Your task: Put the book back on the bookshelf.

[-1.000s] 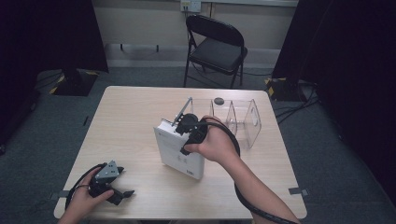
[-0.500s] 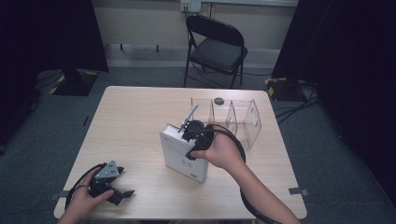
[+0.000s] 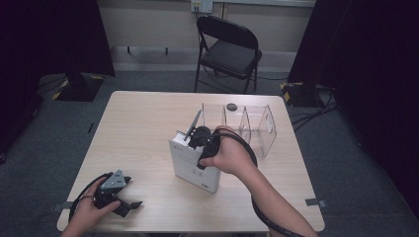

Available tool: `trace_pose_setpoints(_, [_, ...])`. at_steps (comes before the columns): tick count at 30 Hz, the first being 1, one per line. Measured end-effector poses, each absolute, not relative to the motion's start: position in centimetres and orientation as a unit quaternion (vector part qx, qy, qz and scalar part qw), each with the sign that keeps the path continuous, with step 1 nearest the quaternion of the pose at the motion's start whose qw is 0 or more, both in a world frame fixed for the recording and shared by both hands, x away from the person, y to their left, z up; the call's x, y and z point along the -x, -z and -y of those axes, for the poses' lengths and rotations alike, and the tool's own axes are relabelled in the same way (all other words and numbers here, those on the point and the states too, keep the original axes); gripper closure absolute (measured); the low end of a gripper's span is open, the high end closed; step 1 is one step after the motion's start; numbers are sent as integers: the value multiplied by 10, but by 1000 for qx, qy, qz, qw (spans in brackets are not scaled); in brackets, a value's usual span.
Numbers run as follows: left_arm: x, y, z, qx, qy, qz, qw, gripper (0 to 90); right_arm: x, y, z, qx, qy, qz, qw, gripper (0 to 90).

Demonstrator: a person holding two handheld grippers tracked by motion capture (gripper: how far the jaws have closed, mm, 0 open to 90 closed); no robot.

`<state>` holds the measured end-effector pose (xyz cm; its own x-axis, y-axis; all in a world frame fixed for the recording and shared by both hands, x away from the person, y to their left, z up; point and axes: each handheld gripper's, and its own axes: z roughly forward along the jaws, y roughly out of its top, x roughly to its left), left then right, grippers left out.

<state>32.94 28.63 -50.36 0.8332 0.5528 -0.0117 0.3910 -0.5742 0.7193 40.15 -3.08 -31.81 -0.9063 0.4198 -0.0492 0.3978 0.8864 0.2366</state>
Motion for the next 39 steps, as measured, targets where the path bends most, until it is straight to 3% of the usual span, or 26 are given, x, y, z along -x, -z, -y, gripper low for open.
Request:
trace_pose_setpoints(16, [-329,503,-286,-880,-106,-270,376,0,-398,314,44,-227,-113,-966,49,526])
trace_pose_setpoints(39, [-329,503,-286,-880,-107,-270,376,0,-389,287,114,-302,-126,-944,47,526])
